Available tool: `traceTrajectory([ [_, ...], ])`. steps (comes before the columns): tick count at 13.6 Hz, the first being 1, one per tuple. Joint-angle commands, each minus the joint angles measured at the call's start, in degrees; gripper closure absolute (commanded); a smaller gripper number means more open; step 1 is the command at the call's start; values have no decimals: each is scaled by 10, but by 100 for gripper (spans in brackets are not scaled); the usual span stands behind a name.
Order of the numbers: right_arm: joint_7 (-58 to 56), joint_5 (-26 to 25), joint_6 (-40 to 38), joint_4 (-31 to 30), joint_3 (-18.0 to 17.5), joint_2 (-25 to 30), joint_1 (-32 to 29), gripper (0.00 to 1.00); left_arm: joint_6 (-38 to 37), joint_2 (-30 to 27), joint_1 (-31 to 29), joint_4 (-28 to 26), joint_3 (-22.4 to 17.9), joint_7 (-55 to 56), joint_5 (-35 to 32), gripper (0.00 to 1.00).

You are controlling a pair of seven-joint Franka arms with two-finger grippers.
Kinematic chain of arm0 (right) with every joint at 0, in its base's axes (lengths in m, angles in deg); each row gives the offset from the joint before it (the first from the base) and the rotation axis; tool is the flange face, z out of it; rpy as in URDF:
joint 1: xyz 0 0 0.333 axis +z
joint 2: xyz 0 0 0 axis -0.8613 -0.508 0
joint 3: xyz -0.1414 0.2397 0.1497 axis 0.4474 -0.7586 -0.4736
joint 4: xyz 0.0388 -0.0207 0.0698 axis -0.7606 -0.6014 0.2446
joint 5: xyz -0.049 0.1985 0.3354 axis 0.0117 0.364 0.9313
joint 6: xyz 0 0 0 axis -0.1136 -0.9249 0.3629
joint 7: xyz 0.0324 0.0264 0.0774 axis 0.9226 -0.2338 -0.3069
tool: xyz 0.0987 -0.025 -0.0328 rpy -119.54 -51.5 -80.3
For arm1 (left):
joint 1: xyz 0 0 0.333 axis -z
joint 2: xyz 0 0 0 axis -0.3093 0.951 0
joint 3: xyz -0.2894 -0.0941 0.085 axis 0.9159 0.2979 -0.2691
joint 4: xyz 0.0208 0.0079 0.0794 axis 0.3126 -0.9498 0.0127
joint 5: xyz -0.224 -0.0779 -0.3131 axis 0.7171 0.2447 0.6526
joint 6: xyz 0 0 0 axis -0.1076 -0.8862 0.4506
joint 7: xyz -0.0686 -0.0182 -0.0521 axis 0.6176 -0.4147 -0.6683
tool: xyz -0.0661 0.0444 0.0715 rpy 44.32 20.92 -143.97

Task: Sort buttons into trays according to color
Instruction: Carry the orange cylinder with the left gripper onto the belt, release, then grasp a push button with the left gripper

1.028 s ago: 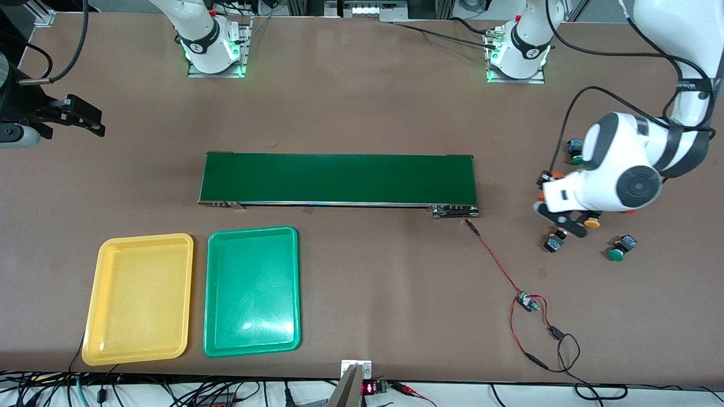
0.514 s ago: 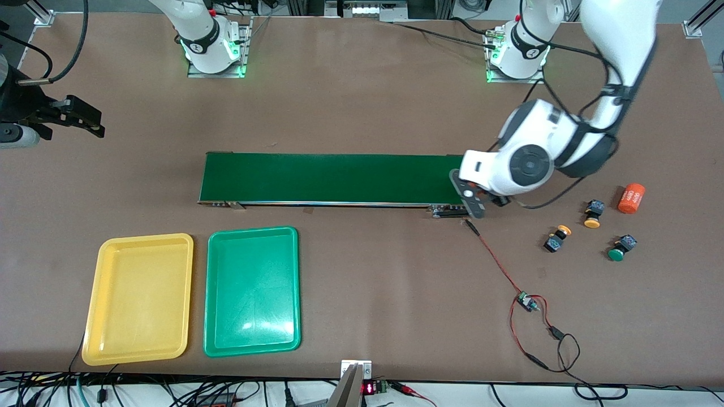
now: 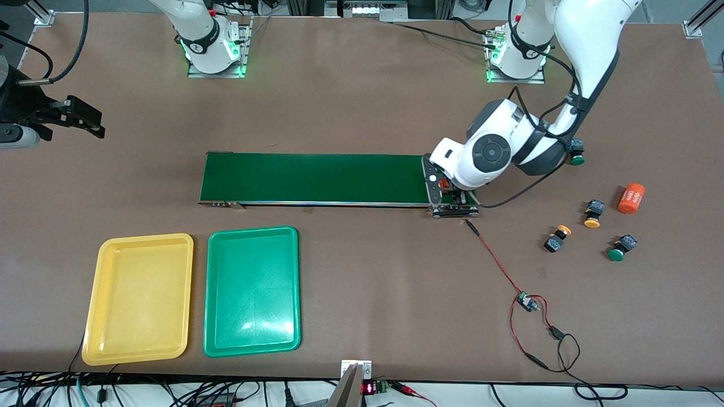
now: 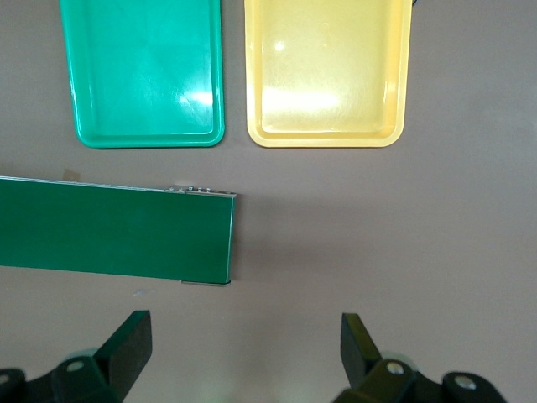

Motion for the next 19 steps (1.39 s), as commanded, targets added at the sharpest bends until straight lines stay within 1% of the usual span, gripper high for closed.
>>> traceTrajectory([
  [1,-1,-9,4,-4,-1,4,1,0,7,2,11,-3,2,-10,-10,0],
  [3,-1,-9,3,-4,-1,4,0,0,1,-4,4,1,3,-10,-10,0],
  [5,-1,-9,3,-4,-1,3,-1,0,-31,-16,-9,18,3,-1,-9,0],
  [7,-1,-9,4,-4,-1,3,-1,0,-97,-29,-32,64,2,33,-8,0],
  [9,-1,-9,3,-4,-1,4,-1,0,-182,-28,-54,122,-4,53,-9,0],
  [10,-1,-9,4,-4,-1,3,-1,0,-208,-27,-70,143,-5,54,-10,0],
  [11,-1,-9,4,-4,-1,4,-1,0,-216,-26,-86,150,-10,54,-16,0],
  [13,-1,-9,3,-4,-1,3,-1,0,-214,-20,-109,153,-15,53,-67,0],
  [14,-1,-9,3,-4,-1,3,-1,0,-210,-4,-112,157,-19,50,-113,0],
  [16,-1,-9,3,-4,-1,4,-1,0,-211,42,-118,203,-23,44,-208,0],
  [17,-1,-9,3,-4,-1,3,-1,0,-211,65,-119,224,-23,44,-225,0],
  [19,-1,-9,3,-4,-1,4,-1,0,-210,110,-129,276,-24,44,-223,0],
])
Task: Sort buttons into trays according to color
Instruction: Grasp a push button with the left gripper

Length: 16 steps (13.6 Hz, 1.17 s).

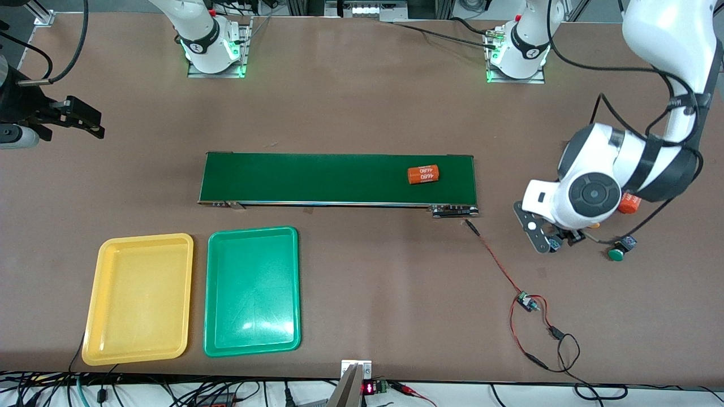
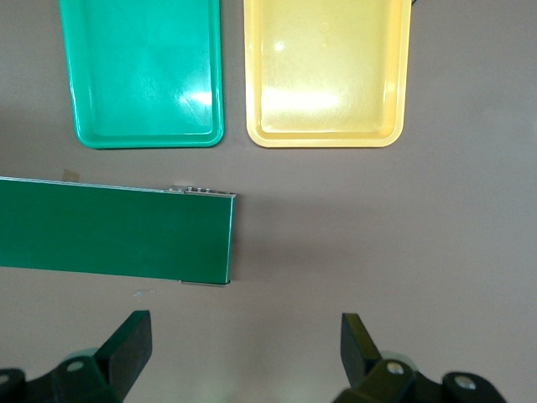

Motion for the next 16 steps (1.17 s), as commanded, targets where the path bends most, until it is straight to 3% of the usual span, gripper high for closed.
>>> traceTrajectory([
  [1,0,-9,3,-4,-2,5,0,0,-9,72,-10,95,6,1,-18,0],
  [5,-1,-9,4,-4,-2,5,1,0,43,100,-20,91,-20,26,-17,0],
  [7,0,-9,4,-4,-2,4,0,0,55,108,-28,79,-20,117,-20,0],
  [10,-1,-9,4,-5,-1,4,-1,0,83,123,-54,57,-20,165,-16,0],
  [14,-1,-9,3,-5,-2,4,0,0,196,127,-104,-38,-20,160,-17,0],
  [16,-1,-9,4,-5,-1,4,0,0,207,127,-104,-51,-19,165,-16,0],
])
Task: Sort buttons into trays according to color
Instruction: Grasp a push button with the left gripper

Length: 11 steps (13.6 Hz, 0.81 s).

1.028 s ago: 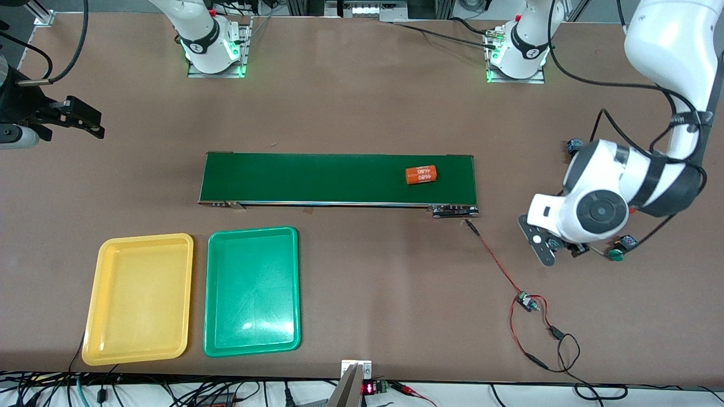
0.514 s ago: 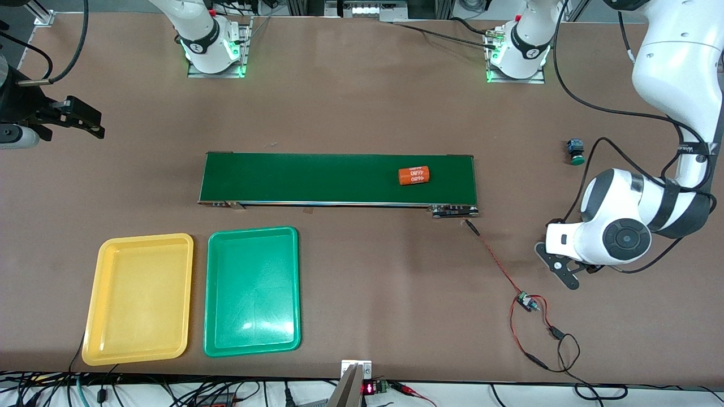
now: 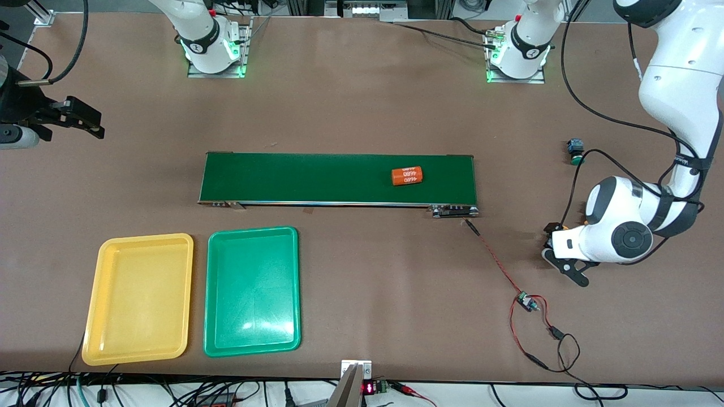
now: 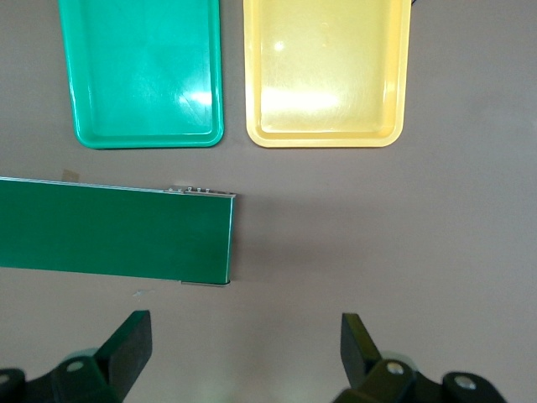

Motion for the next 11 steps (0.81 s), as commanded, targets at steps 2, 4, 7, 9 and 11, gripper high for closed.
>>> traceTrajectory([
  [2,-1,-9,5,-4,-1,4,0,0,12,-13,-4,-28,11,11,-8,10],
  [4,-1,-9,4,-4,-1,4,0,0,9,-14,-4,-28,11,4,-9,47],
  [7,-1,-9,8,-4,-2,4,1,0,8,-21,-4,-25,18,3,-9,84],
  [9,0,-9,8,-4,-1,4,1,0,-28,-37,-4,-21,39,9,-8,84],
  [11,1,-8,8,-4,-2,1,1,0,-89,-44,-6,-15,80,17,6,84],
])
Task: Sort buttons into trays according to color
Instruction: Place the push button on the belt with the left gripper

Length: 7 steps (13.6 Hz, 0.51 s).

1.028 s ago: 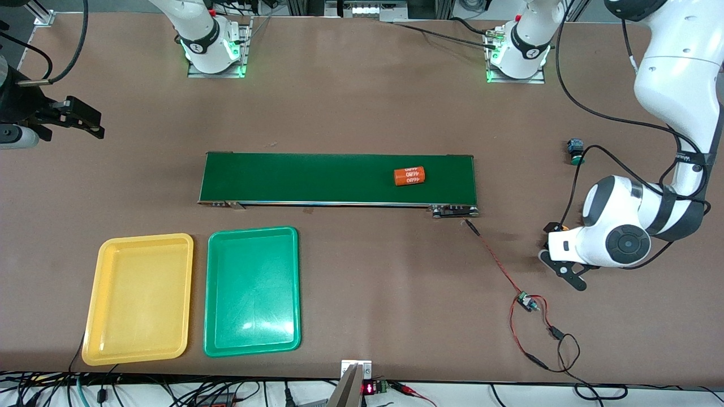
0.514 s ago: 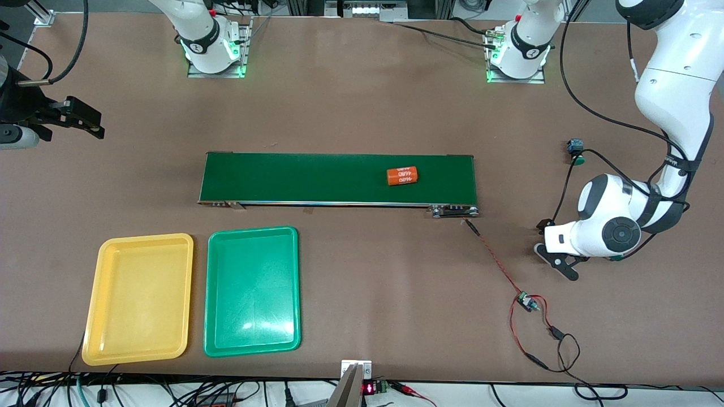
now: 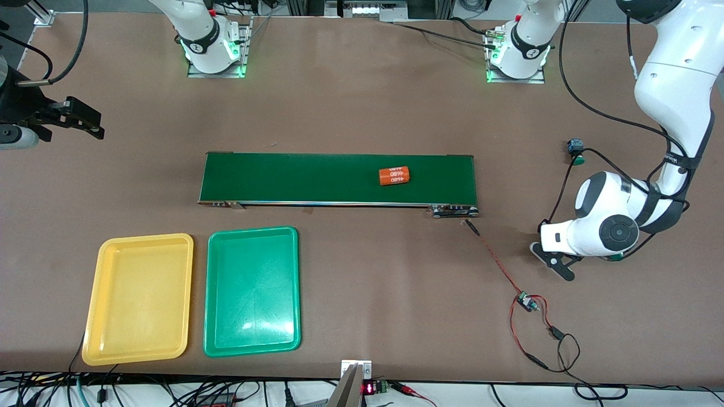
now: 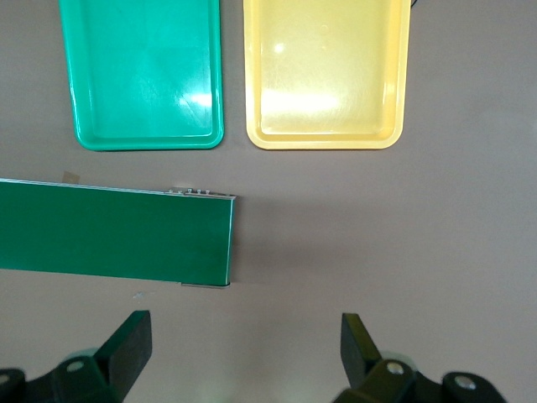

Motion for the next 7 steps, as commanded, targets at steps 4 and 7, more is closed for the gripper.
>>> traceTrajectory([
  [4,3,-8,15,-4,-2,1,3,0,-172,-60,-4,-6,95,168,137,84],
  [7,4,-1,21,-4,-2,-3,1,0,-198,-56,5,-14,169,339,155,84],
])
